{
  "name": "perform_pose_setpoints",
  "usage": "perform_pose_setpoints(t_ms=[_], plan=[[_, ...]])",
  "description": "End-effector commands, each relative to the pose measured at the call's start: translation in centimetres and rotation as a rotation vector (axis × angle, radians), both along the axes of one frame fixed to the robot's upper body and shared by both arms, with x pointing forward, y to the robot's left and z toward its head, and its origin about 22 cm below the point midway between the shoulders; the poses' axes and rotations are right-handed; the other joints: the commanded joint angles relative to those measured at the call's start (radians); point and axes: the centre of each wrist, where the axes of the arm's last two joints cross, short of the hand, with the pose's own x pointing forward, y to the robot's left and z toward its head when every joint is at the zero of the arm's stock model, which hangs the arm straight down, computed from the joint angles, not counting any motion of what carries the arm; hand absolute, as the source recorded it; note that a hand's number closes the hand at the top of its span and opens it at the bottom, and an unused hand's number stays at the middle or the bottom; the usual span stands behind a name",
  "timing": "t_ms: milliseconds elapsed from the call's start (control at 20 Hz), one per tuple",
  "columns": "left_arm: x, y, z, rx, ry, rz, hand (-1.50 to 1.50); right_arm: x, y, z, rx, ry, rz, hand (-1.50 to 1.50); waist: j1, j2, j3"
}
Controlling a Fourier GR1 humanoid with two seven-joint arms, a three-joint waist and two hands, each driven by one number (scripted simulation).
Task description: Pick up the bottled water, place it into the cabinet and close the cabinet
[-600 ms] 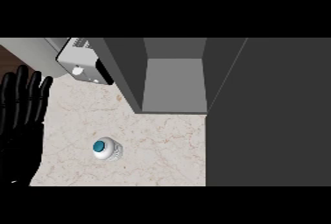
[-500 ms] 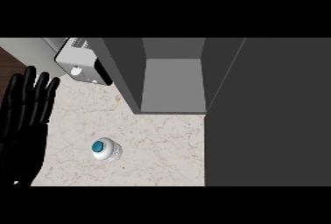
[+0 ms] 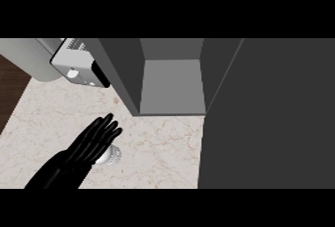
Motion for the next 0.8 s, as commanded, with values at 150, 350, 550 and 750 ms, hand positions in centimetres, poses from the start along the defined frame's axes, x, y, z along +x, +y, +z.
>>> perform_pose_setpoints(t_ms=[150, 350, 550, 750], plan=[[-4.3, 5.8, -0.4, -0.020, 0.162, -0.099, -1.50, -4.8, -0.5, 0.4, 0.102, 0.081, 0.030, -1.50, 0.011, -0.005, -0.001], [-3.9, 8.0, 0.1, -0.027, 0.169, -0.085, -1.50, -6.4, 0.7, 0.7, 0.124, 0.093, 0.044, -1.50, 0.009, -0.003, -0.001], [-5.0, 10.9, -0.8, -0.009, 0.164, -0.089, -1.50, -6.0, 0.2, -1.3, 0.112, 0.095, 0.052, -1.50, 0.013, -0.003, -0.001], [-4.8, 11.3, -1.1, -0.001, 0.187, -0.078, -1.50, -6.0, -1.0, -1.8, 0.112, 0.091, 0.047, -1.50, 0.012, -0.002, -0.001]])
